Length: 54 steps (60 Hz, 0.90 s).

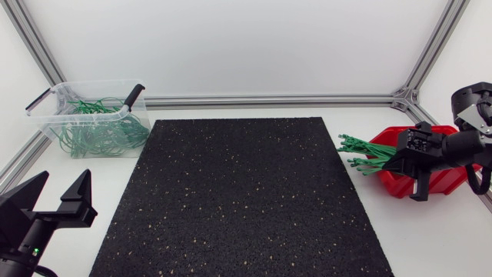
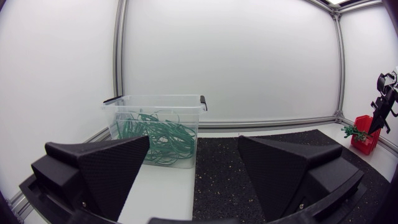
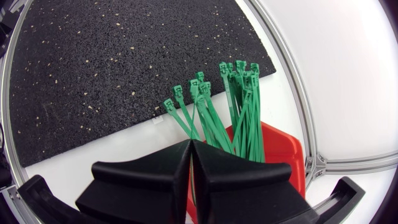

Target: Take a green cable tie from the red box, thread the tail through the head to close it, then place it in the transparent bin on the left.

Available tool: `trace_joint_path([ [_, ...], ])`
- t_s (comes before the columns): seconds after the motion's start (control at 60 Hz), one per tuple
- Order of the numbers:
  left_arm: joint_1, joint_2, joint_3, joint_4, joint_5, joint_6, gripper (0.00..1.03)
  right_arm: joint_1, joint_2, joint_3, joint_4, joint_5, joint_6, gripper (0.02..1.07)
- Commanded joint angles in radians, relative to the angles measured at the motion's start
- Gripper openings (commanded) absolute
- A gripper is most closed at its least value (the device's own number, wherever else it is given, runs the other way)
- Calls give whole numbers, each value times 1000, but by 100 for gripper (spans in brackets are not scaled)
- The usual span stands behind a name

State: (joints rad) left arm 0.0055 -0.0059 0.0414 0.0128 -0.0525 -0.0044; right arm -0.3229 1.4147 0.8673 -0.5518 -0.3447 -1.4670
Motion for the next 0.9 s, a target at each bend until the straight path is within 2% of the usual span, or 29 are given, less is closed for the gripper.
trace_joint_path([
  [0.0, 7, 11, -38, -27, 6, -17, 99, -4, -60, -8, -31, -8, -10, 8],
  [0.2, 7, 9, -38, -27, 8, -17, 99, 15, -143, 2, -66, -22, 10, 8],
  [0.433, 7, 6, -38, -27, 8, -17, 99, 44, -243, 29, -140, -86, 68, 8],
  [0.717, 16, 7, -38, -28, 8, -37, 99, 127, -327, 73, -244, -152, 226, 8],
  [0.883, 11, 12, -38, -28, 8, -59, 99, 199, -352, 121, -344, -228, 323, 8],
])
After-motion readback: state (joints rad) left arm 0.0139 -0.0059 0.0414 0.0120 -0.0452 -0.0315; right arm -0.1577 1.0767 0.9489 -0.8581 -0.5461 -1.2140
